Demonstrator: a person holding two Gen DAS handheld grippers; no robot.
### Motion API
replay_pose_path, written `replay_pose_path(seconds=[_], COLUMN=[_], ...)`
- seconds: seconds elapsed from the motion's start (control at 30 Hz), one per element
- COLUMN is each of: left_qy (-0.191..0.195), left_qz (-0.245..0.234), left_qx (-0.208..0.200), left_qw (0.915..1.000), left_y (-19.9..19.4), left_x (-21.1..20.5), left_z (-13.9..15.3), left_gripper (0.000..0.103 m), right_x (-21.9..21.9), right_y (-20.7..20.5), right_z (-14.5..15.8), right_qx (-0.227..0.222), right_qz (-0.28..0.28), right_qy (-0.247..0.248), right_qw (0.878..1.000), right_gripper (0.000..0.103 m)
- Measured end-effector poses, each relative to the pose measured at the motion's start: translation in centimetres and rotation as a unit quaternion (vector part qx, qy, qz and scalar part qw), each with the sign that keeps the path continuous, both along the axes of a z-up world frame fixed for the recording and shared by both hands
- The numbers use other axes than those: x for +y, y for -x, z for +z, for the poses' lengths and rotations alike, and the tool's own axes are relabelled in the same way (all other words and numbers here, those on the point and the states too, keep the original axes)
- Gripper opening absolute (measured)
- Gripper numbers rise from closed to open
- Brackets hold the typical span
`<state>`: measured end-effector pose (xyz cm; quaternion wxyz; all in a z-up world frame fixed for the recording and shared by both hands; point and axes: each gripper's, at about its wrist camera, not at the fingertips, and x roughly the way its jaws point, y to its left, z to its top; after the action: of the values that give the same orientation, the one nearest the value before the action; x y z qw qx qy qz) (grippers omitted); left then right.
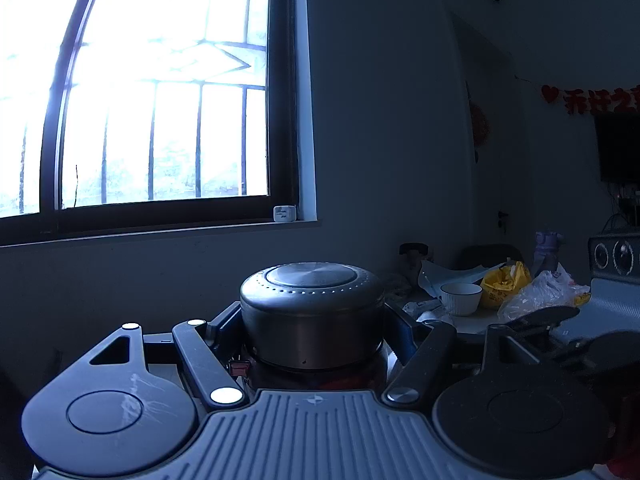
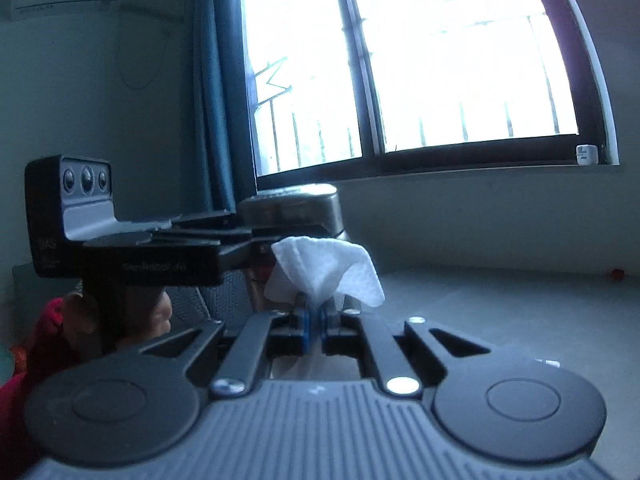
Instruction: Clean container
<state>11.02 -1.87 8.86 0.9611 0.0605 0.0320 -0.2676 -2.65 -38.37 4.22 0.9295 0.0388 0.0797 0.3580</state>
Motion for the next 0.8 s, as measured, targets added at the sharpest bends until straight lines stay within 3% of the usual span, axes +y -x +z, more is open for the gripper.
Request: replay_pose_path(seconds=[0.4,0.8], left_qy=[0.002,-0.007], left_qz=[0.004,0.016], left_qx=[0.001,-0.002], left_qw=[1.0,0.9998], left_y=[0.2,0.2], left_x=[0.1,-0.1], left_z=[0.0,-0.1], left_gripper=[0.073,0.075], right_x=[2.2,4.0], right_y=[1.2,-0.6], right_z=[-3.4,-7.4], right_qx=[0.04,0.12], right_qz=[0.015,0.012], right_qy=[0.059,0.148], right_qw=[0.997,0.982], right_gripper=[0.005,0.005])
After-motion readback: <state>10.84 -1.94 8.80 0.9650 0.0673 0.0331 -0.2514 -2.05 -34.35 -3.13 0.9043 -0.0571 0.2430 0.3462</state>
